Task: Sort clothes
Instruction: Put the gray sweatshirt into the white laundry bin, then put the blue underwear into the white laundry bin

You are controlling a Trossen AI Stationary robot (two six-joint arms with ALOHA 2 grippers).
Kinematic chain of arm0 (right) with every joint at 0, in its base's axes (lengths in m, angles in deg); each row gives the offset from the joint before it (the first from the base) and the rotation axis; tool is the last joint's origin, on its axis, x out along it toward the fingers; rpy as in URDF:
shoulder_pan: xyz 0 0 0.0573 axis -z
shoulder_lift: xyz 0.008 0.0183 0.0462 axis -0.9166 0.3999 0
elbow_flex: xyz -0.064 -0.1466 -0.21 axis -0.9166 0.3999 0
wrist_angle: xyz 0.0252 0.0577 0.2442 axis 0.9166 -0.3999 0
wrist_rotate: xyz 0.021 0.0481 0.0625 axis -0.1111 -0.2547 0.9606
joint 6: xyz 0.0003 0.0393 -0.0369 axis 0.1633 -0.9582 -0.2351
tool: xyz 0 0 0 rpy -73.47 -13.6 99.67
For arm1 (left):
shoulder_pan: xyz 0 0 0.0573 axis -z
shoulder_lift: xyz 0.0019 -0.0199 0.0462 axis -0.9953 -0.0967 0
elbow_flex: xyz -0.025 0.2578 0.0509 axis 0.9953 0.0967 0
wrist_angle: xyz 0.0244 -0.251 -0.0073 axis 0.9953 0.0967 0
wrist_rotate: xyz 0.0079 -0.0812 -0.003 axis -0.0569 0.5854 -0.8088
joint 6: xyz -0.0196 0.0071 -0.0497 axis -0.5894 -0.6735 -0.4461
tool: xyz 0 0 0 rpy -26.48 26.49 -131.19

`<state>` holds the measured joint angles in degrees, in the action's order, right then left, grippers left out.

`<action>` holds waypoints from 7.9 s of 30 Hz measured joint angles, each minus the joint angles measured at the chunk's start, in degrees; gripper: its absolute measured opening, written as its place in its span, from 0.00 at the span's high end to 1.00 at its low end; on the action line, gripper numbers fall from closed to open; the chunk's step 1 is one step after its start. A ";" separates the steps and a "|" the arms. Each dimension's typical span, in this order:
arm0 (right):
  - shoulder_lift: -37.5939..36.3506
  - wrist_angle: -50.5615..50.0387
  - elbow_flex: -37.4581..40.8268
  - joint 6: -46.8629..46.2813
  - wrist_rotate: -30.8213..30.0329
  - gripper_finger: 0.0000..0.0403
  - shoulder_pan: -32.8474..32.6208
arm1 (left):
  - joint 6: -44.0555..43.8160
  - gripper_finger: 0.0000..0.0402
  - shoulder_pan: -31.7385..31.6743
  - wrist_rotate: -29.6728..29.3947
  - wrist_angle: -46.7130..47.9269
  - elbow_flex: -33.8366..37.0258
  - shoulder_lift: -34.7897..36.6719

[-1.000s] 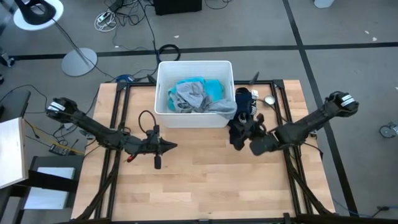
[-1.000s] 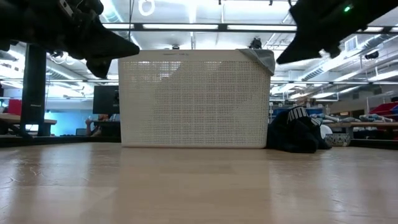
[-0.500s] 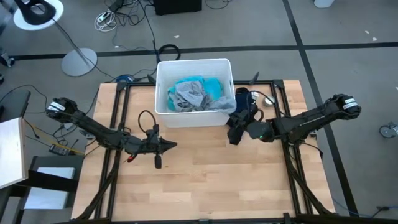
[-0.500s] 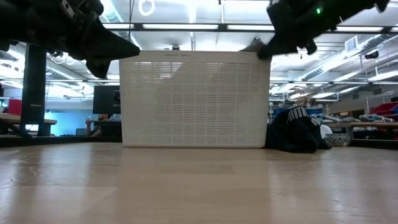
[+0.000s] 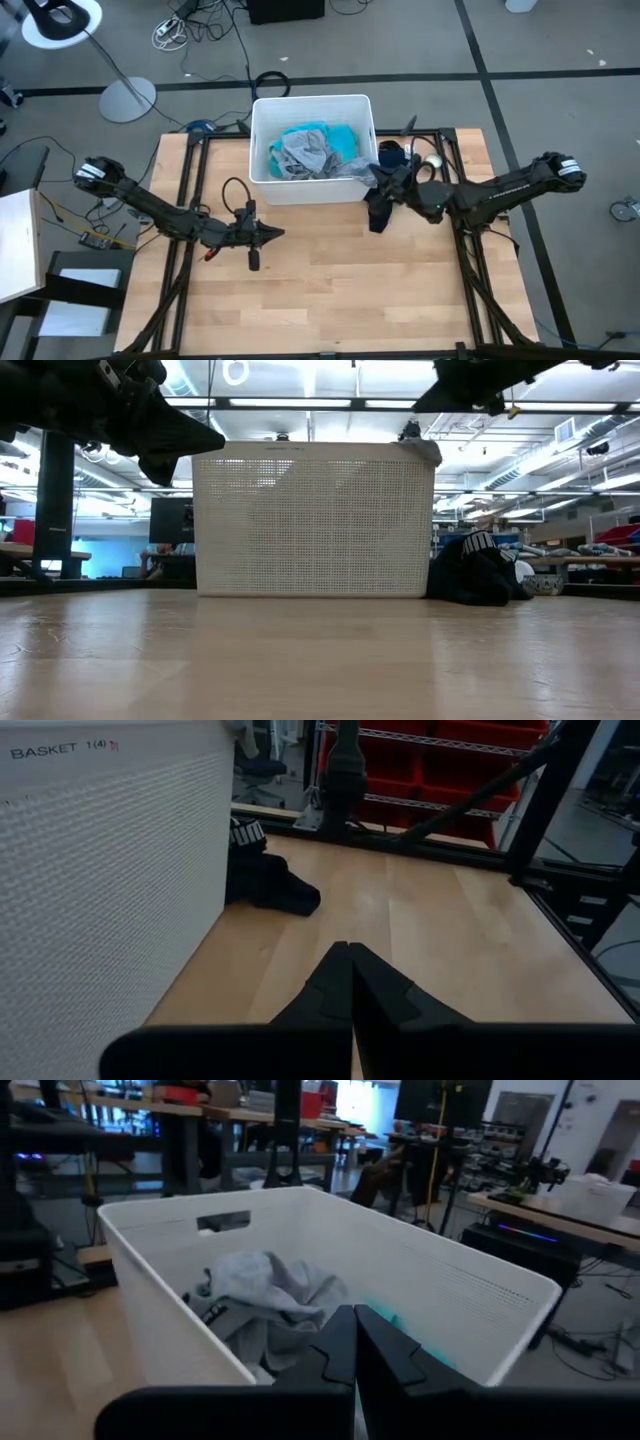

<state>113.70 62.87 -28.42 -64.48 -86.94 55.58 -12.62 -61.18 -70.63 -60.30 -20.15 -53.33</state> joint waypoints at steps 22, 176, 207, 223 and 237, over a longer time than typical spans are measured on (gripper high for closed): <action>1.74 -17.43 0.00 4.59 0.35 0.73 -6.54 | 0.00 1.00 0.00 0.02 0.16 -0.02 0.00; 12.33 -55.98 -2.26 -19.61 30.29 0.99 23.31 | -0.21 1.00 -0.02 0.04 0.84 -0.04 -0.04; 17.41 -31.02 -62.38 24.57 14.63 1.00 10.67 | -0.36 1.00 -0.02 -0.11 1.78 -0.04 -0.04; 34.83 -34.14 -69.75 9.16 34.81 1.00 24.27 | -0.26 1.00 -0.02 -0.11 1.90 -0.04 -0.04; 43.01 -62.57 -69.68 -10.78 55.80 0.76 32.24 | -0.73 1.00 -0.02 -0.04 1.91 -0.04 -0.04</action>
<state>156.71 0.30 -98.10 -75.26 -31.14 87.82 -13.36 -61.20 -70.67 -58.39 -20.20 -53.37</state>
